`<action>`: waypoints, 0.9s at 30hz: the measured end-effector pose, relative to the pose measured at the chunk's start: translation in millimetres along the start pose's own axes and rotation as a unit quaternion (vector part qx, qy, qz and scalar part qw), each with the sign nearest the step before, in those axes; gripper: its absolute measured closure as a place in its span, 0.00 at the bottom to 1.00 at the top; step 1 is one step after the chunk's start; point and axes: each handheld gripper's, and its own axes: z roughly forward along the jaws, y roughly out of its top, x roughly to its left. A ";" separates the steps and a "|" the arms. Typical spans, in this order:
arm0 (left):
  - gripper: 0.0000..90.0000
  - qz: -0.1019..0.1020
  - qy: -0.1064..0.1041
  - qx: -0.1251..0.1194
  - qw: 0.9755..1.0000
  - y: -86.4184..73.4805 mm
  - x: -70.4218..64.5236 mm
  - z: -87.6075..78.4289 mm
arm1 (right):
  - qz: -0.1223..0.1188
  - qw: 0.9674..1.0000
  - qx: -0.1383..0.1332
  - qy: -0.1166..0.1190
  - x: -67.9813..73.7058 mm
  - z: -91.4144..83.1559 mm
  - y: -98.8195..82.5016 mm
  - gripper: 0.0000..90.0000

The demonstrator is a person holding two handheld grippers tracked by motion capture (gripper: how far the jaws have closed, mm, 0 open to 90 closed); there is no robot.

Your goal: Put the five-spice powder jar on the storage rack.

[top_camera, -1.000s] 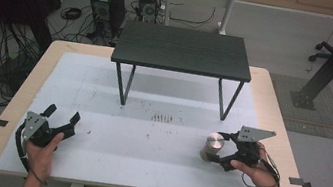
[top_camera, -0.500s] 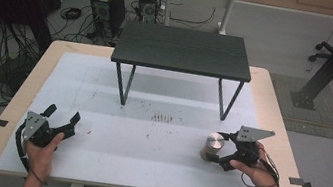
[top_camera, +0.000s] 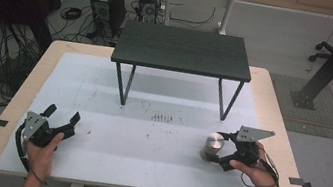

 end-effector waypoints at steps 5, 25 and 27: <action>0.07 0.000 0.000 0.000 1.000 0.0 0.0 0.0 | 0.000 1.000 0.000 0.000 -0.1 0.0 0.0 0.12; 0.07 0.000 0.001 0.000 1.000 0.0 0.0 0.0 | 0.002 1.000 -0.003 -0.002 -0.7 -1.5 -3.1 0.12; 0.07 0.000 0.001 0.000 1.000 0.0 0.0 0.0 | 0.002 1.000 -0.003 -0.002 -0.8 -1.5 -3.1 0.12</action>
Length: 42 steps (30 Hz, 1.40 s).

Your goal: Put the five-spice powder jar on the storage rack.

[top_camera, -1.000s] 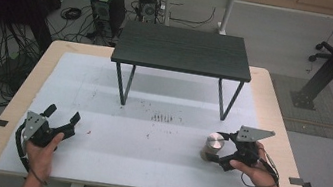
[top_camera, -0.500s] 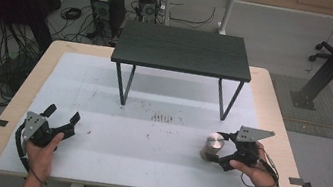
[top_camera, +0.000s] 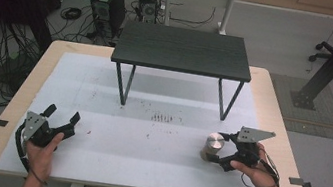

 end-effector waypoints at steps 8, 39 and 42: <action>0.07 0.000 0.000 0.000 1.000 0.0 0.0 0.0 | -0.001 1.000 0.001 0.000 -0.2 -0.1 -0.2 0.13; 0.07 0.000 0.000 0.001 1.000 0.1 0.0 0.1 | -0.025 1.000 0.004 -0.011 -0.7 0.4 -1.4 0.29; 0.07 0.001 0.000 0.001 1.000 0.1 -0.1 0.1 | -0.027 1.000 0.005 -0.012 -0.6 0.2 -1.2 0.30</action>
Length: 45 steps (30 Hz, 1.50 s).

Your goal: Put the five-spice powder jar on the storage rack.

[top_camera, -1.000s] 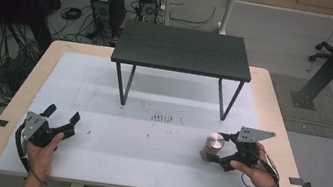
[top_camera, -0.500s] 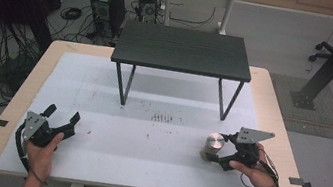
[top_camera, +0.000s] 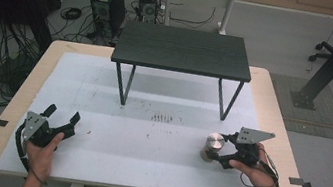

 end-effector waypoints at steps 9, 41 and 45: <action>0.07 0.000 0.000 0.001 1.000 0.0 -0.1 0.2 | -0.006 1.000 0.001 -0.003 0.0 -0.6 0.1 0.34; 0.07 0.000 0.000 0.001 1.000 0.0 0.0 0.1 | -0.019 1.000 -0.002 0.001 2.6 -1.6 -1.3 0.47; 0.07 0.000 0.000 0.001 1.000 0.0 0.0 0.1 | -0.023 1.000 -0.002 0.000 3.1 -1.7 -1.3 0.48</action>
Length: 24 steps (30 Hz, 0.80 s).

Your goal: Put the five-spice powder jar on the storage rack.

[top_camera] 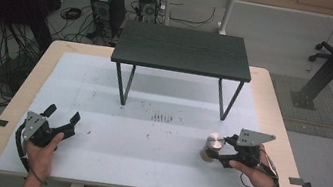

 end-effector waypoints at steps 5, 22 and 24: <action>0.07 0.000 0.000 0.000 1.000 0.0 0.0 0.0 | -0.002 1.000 0.000 0.000 0.1 0.0 0.0 0.48; 0.07 -0.001 0.000 -0.001 1.000 0.0 0.0 0.0 | -0.005 1.000 -0.001 -0.001 0.2 0.1 -0.2 0.48; 0.07 0.000 0.000 -0.001 1.000 0.0 0.0 0.0 | -0.005 1.000 -0.001 -0.002 0.4 0.1 -0.4 0.48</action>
